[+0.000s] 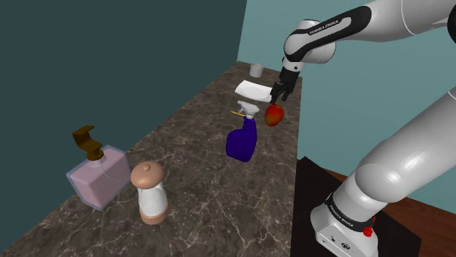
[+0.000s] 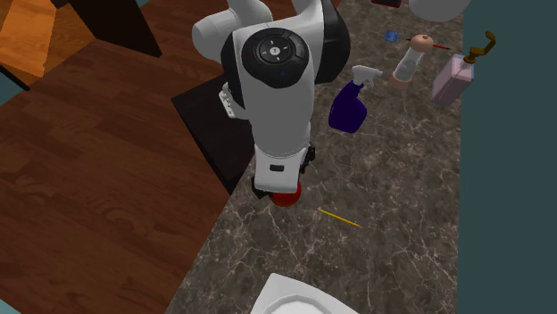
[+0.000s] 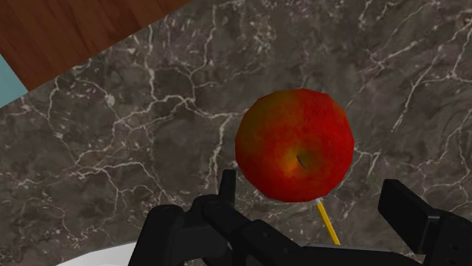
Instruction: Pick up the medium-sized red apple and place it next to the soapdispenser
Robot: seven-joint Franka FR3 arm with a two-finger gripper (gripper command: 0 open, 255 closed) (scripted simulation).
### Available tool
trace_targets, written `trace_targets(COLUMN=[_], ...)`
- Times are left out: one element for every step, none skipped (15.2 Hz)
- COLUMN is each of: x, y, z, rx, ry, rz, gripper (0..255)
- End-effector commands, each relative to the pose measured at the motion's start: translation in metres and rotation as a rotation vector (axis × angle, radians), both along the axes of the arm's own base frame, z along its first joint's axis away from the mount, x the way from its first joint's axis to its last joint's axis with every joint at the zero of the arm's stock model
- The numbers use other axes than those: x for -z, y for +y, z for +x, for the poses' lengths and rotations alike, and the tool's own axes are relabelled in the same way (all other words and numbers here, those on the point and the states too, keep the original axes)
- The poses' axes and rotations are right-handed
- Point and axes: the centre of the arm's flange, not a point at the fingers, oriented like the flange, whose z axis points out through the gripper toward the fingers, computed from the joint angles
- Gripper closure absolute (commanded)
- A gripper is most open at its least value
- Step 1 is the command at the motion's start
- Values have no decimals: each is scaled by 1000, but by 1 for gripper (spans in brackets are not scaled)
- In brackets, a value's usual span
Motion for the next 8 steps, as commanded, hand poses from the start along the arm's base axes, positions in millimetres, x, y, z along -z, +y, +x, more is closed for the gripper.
trace_targets(x=[1, 1, 1, 1, 1, 1, 1, 1], y=[0, 0, 0, 0, 0, 0, 0, 0], z=[0, 0, 0, 0, 0, 0, 0, 0], rx=[0, 0, 0, 0, 0, 0, 0, 0], ry=[0, 0, 0, 0, 0, 0, 0, 0], rz=[0, 0, 0, 0, 0, 0, 0, 0], gripper=[0, 0, 0, 0, 0, 255, 255, 255])
